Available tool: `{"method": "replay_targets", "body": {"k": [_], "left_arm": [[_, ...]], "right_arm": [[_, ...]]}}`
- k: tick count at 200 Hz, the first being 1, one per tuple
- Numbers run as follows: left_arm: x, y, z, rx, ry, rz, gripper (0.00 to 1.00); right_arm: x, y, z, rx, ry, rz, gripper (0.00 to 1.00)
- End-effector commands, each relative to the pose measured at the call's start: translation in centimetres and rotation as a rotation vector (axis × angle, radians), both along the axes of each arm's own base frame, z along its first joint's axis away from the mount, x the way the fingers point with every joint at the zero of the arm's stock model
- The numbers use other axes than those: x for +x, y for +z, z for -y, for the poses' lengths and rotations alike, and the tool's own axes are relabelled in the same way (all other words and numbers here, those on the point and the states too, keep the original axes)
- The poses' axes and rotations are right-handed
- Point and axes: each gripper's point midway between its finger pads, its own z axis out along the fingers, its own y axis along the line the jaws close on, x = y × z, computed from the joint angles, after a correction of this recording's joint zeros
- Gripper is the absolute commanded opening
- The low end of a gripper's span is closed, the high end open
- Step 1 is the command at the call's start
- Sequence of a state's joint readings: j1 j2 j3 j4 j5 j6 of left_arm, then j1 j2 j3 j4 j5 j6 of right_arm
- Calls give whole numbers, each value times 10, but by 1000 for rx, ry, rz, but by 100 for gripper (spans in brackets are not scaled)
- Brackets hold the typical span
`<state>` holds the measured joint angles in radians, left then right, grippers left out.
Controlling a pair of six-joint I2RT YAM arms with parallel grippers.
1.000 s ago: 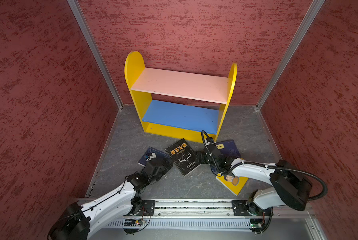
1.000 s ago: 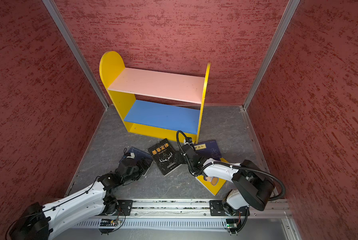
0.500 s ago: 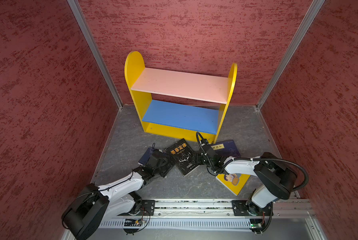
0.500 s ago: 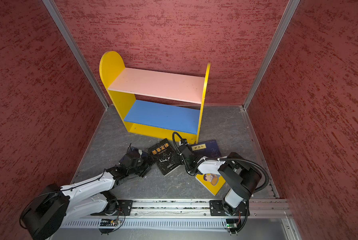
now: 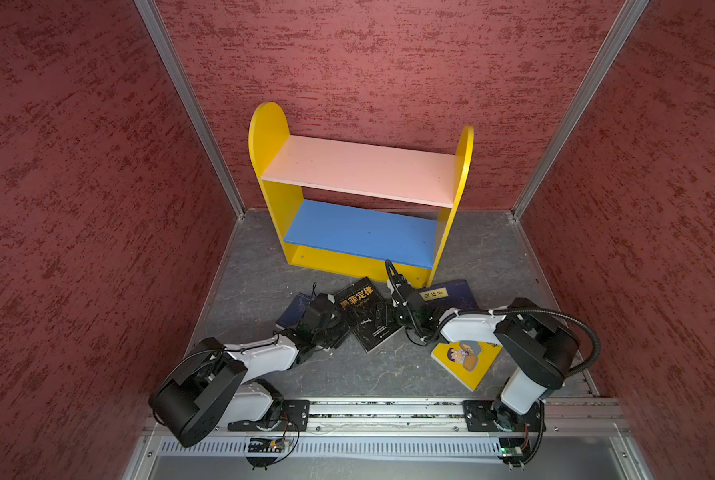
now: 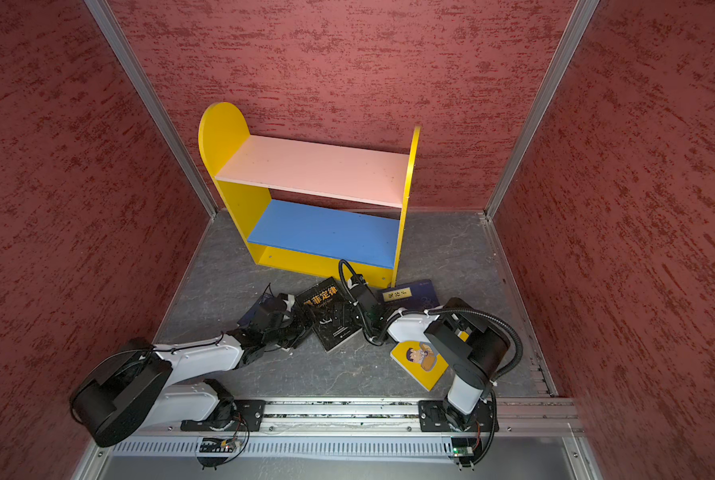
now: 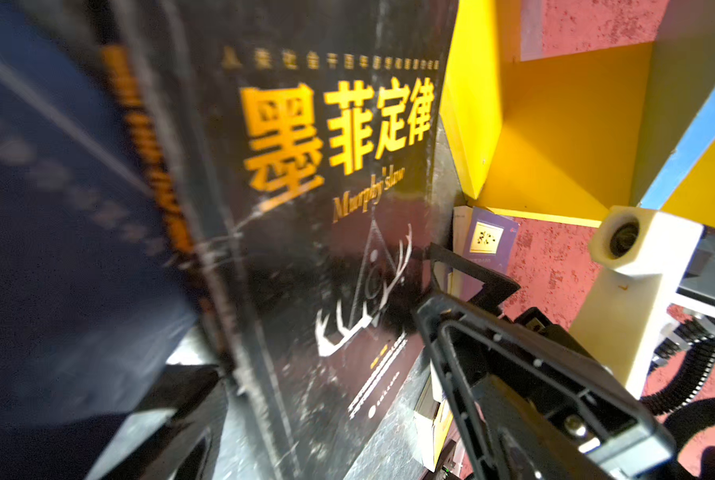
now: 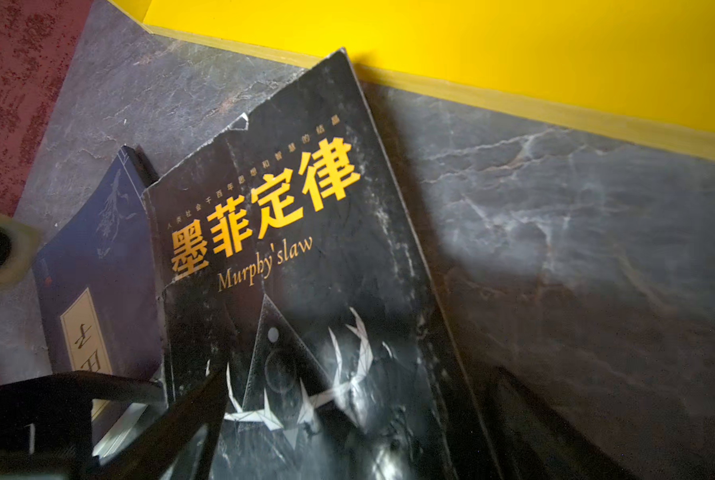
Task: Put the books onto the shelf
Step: 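Grasp the black book's edges with both grippers and tilt it upright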
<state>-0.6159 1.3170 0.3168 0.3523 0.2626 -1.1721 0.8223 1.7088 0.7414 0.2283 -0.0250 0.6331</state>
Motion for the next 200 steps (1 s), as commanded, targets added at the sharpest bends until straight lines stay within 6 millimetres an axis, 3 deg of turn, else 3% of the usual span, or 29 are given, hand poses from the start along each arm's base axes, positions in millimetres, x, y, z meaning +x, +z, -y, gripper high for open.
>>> {"method": "replay_targets", "body": {"k": [1, 32, 88, 114, 147, 200], "left_arm": [[2, -6, 9, 7, -70, 19, 89], [9, -4, 20, -60, -85, 59, 79], [12, 10, 18, -98, -63, 136, 70], [12, 14, 15, -52, -68, 142, 63], [9, 14, 8, -14, -60, 138, 39], [7, 4, 3, 29, -46, 98, 28]], "right_arm": [[-15, -15, -13, -1, 98, -72, 97], [-16, -28, -19, -2, 114, -111, 95], [-12, -22, -10, 6, 72, -98, 95], [-9, -18, -6, 30, 53, -95, 95], [-5, -9, -4, 89, 33, -90, 95], [-1, 10, 0, 223, 6, -93, 95]]}}
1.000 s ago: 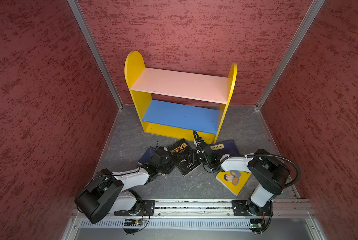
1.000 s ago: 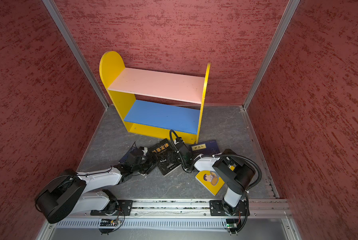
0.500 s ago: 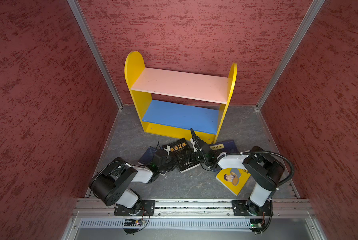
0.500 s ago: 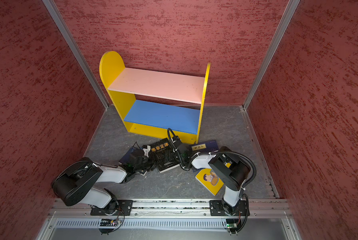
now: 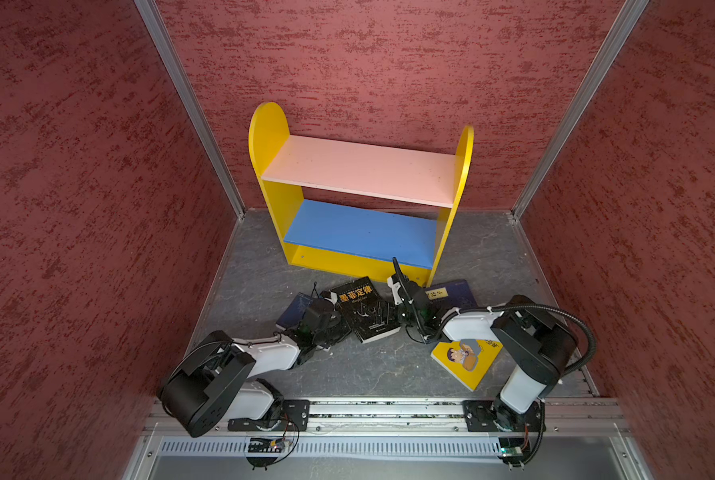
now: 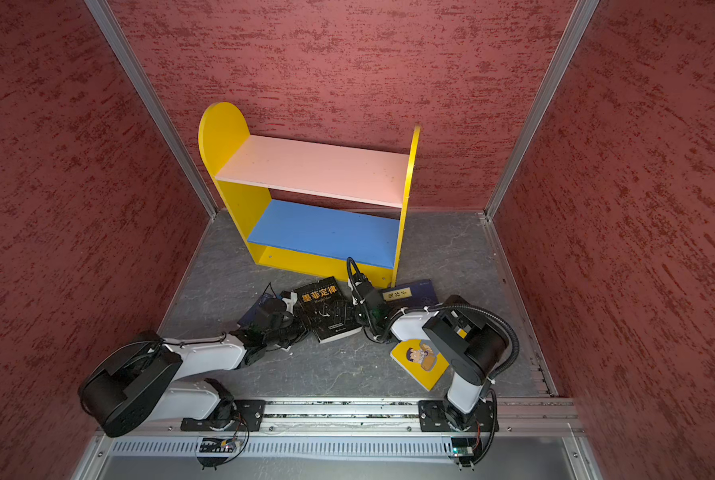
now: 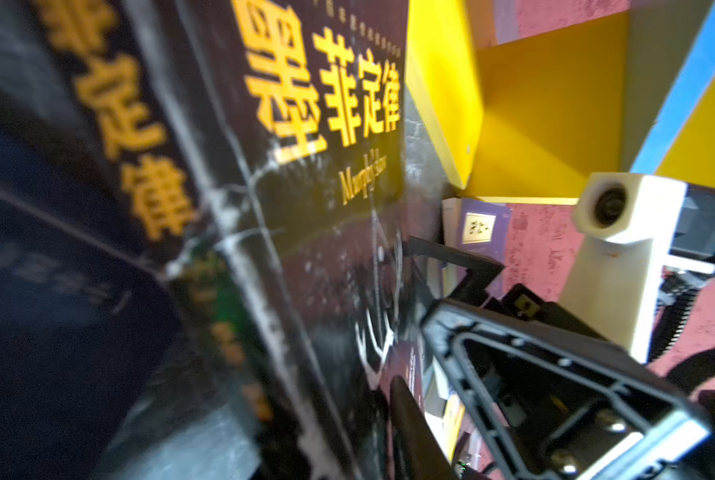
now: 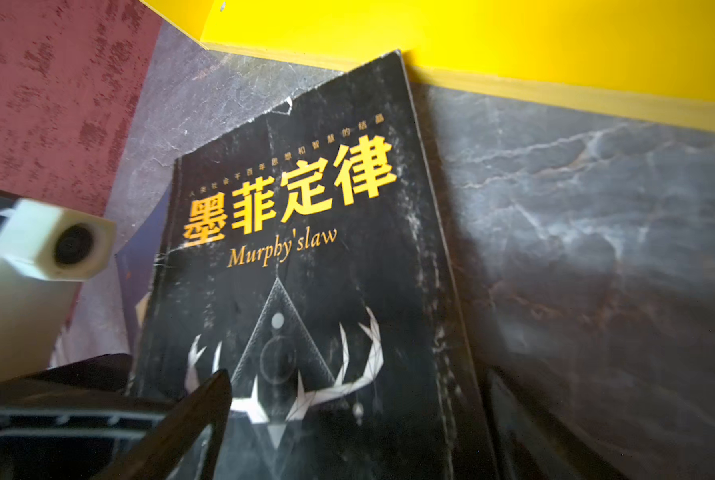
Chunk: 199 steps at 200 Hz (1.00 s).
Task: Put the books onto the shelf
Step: 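Grasp the black book's edges with both grippers and tilt it upright, then lift the black book with both grippers toward the blue shelf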
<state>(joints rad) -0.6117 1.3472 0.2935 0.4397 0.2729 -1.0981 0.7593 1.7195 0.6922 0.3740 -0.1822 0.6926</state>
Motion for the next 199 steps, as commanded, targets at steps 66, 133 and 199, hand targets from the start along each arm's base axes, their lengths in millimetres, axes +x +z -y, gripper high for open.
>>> {"method": "replay_targets", "body": {"k": [66, 133, 199], "left_arm": [[8, 17, -6, 29, 32, 70, 18], [9, 95, -9, -67, 40, 223, 8], [-19, 197, -18, -155, -66, 375, 1]], "right_arm": [[6, 33, 30, 218, -104, -41, 99], [15, 85, 55, 323, -214, -14, 99], [10, 139, 72, 407, -186, 23, 99]]}}
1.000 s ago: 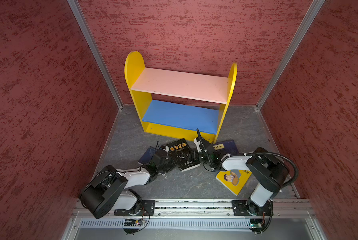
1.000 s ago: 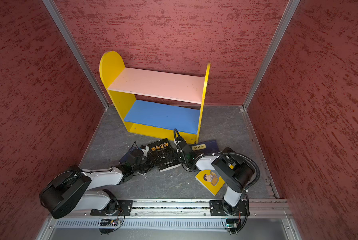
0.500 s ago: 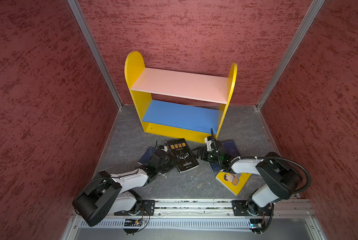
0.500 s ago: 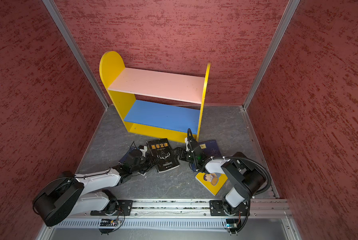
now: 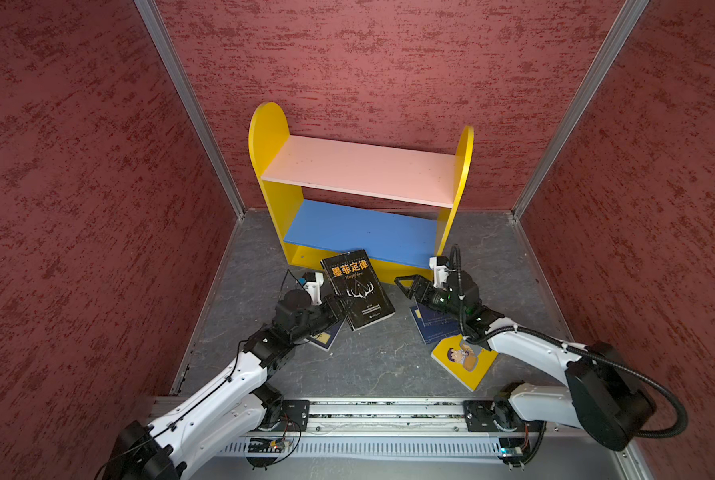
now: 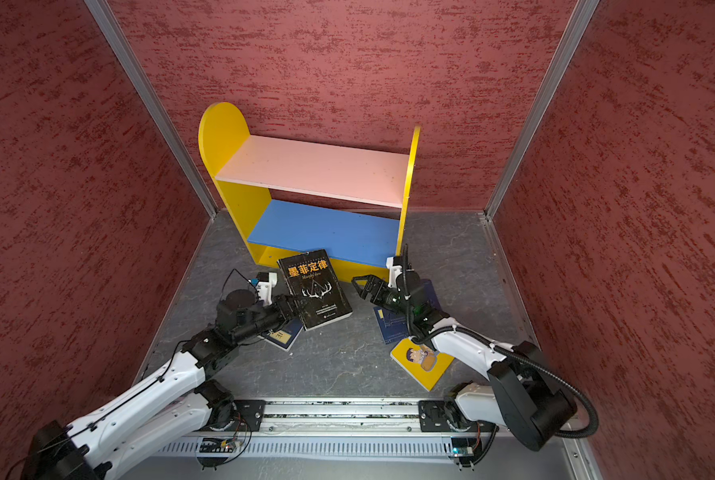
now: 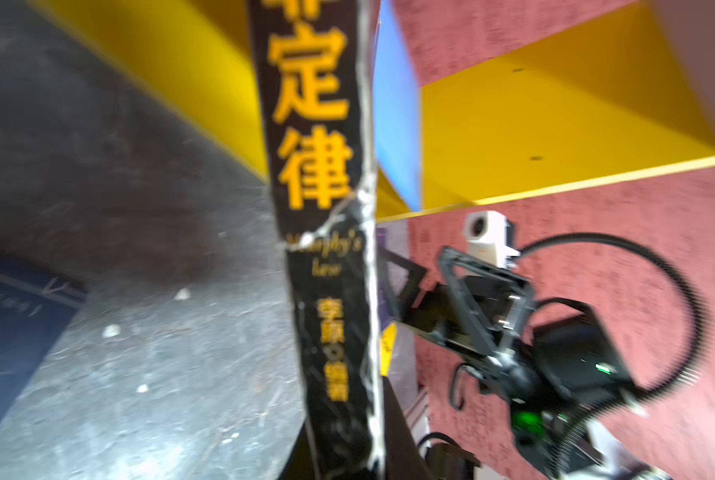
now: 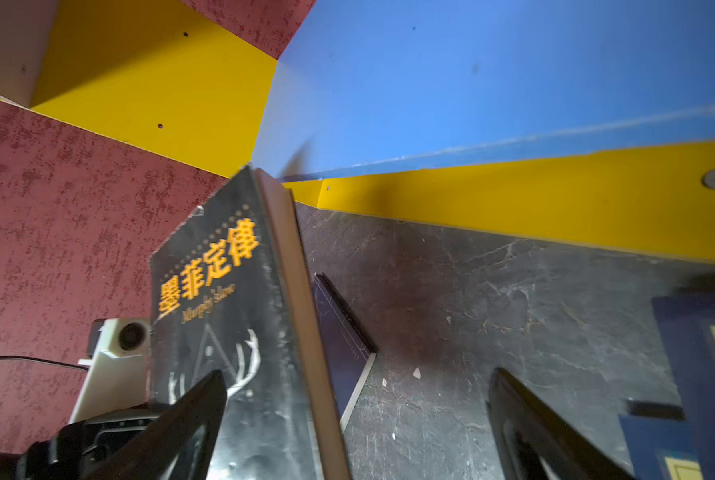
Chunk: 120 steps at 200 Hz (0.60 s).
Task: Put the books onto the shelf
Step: 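Lift the black book with both grippers toward the blue shelf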
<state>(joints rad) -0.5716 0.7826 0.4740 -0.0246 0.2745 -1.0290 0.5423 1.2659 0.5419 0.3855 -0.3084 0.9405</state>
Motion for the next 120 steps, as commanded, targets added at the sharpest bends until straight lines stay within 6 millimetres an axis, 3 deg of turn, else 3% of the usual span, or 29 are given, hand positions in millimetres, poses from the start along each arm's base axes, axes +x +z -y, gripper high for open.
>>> {"method": "replay_targets", "body": {"k": [1, 26, 54, 92, 120], "left_arm": [[-11, 45, 2, -27, -72, 102, 1], [-12, 78, 1, -49, -80, 182, 1], [7, 95, 1, -43, -51, 220, 1], [53, 98, 6, -89, 36, 239, 2], [92, 88, 3, -92, 168, 193, 0]], "right_arm": [[-6, 18, -2, 38, 36, -3, 99], [-10, 37, -3, 63, 58, 42, 99], [-8, 53, -2, 44, 68, 93, 99], [-1, 56, 1, 43, 40, 117, 99], [0, 44, 2, 70, 25, 83, 98]]}}
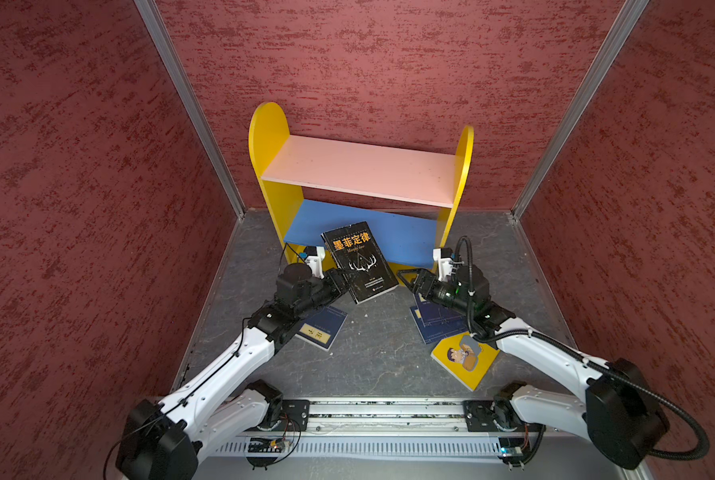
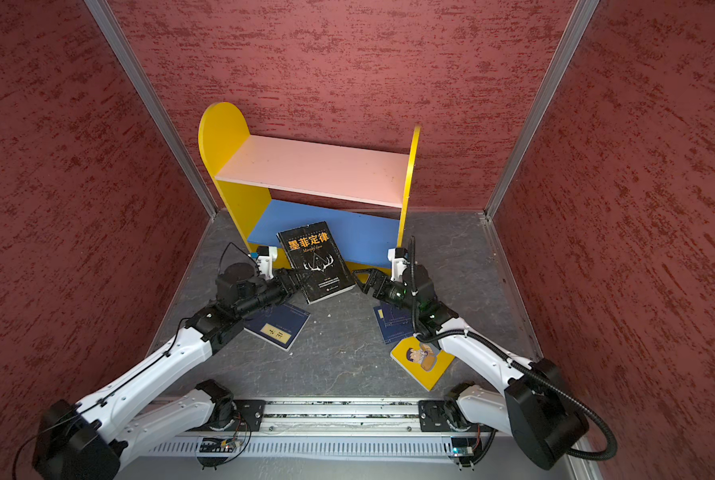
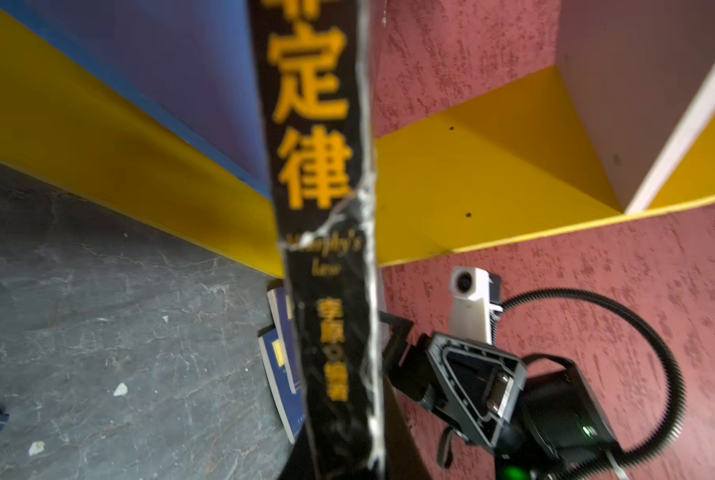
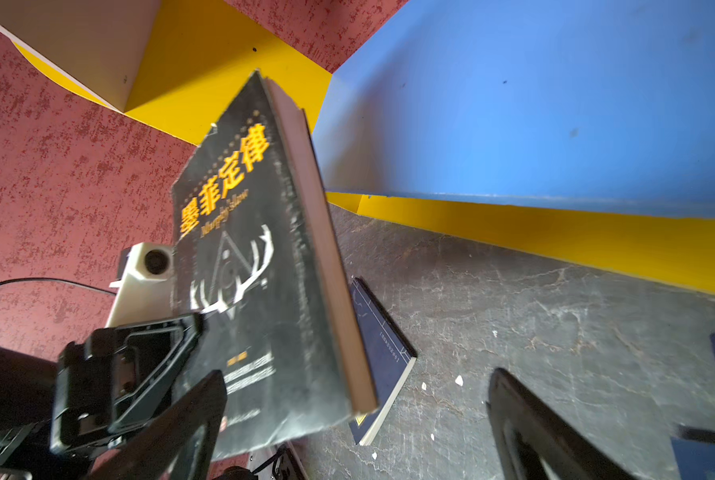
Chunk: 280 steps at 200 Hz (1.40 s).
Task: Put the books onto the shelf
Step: 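Lift the black book with both grippers toward the blue shelf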
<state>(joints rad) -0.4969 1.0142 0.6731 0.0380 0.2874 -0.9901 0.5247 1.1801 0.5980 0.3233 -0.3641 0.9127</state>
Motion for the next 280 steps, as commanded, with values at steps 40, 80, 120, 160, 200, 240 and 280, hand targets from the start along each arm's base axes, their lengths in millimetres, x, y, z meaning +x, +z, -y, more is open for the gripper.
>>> {"method": "replay_targets", "body": {"k": [40, 80, 120, 160, 200, 240, 280], "left_arm": [[68, 31, -2, -141, 243, 118, 0], [82, 28, 13, -183, 280, 151, 1], [96, 59, 9, -366, 238, 219, 0], [101, 79, 6, -412, 229, 248, 0], [116, 34, 18, -388, 275, 164, 0], [128, 6, 38, -399, 296, 120, 0], [124, -12, 51, -353, 330, 65, 0]], "right_arm": [[5, -8, 6, 43, -46, -19, 99], [6, -11, 8, 52, -65, -33, 99], [4, -18, 9, 88, -75, -54, 99], [5, -17, 10, 81, -79, -50, 98], [10, -11, 11, 102, -103, -23, 98], [13, -12, 5, 131, -92, -41, 96], [15, -12, 14, 149, -157, -32, 95]]}}
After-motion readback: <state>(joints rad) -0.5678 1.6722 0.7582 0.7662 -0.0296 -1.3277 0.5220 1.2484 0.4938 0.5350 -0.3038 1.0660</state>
